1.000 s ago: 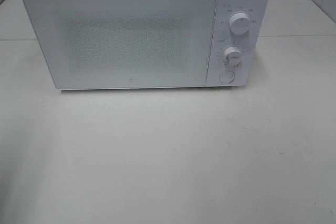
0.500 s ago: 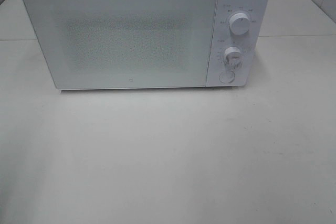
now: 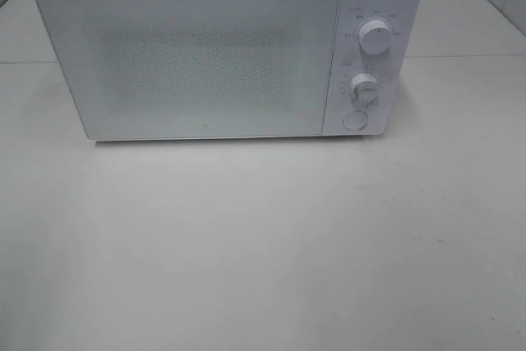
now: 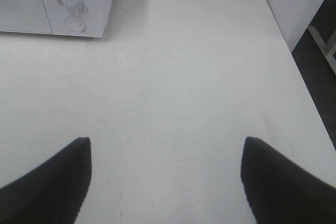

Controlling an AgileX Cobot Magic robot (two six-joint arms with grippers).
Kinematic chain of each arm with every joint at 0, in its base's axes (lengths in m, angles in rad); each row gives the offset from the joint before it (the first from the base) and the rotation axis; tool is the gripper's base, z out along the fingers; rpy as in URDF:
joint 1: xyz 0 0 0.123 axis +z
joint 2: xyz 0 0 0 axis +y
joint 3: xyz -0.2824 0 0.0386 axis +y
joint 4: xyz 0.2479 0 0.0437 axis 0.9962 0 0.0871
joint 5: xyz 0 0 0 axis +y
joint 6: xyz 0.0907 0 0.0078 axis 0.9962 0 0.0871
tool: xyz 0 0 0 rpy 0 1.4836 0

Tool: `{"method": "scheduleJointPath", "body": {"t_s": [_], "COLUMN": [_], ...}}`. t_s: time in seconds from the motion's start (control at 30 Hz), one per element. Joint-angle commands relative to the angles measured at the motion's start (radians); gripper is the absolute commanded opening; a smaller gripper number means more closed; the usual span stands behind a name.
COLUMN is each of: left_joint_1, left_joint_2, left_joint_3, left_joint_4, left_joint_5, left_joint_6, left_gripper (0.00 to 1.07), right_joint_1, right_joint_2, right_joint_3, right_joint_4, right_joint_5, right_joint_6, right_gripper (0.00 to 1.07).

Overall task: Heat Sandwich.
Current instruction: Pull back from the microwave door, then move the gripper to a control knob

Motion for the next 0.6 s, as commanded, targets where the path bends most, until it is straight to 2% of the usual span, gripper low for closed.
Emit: {"method": "scheduleJointPath", "body": {"t_s": [0.03,0.17,0.6], "left_joint_1": [0.003,0.003,0.003], "left_joint_2": [-0.090,-0.146,-0.144], "left_joint_3": [0.003,0.003,0.003], "left_joint_4": [0.002,0.001,-0.002], "left_joint_5": [-0.001,-0.002,-0.001], "left_joint_6": [-0.004,0.007,0.007], "left_gripper": [1.03,1.03,1.03], "right_joint_1": [-0.008,-0.008,-0.008], "right_joint_2": [-0.026,-0.026,-0.025], "right_joint_3": [0.005,0.005,0.005], "right_joint_4": [-0.001,-0.001,-0.001], "right_joint_5": [-0.011,-0.011,-0.011], "right_joint_6": [0.005,0.005,0.007], "right_gripper": [0.76,0.76,0.76]}}
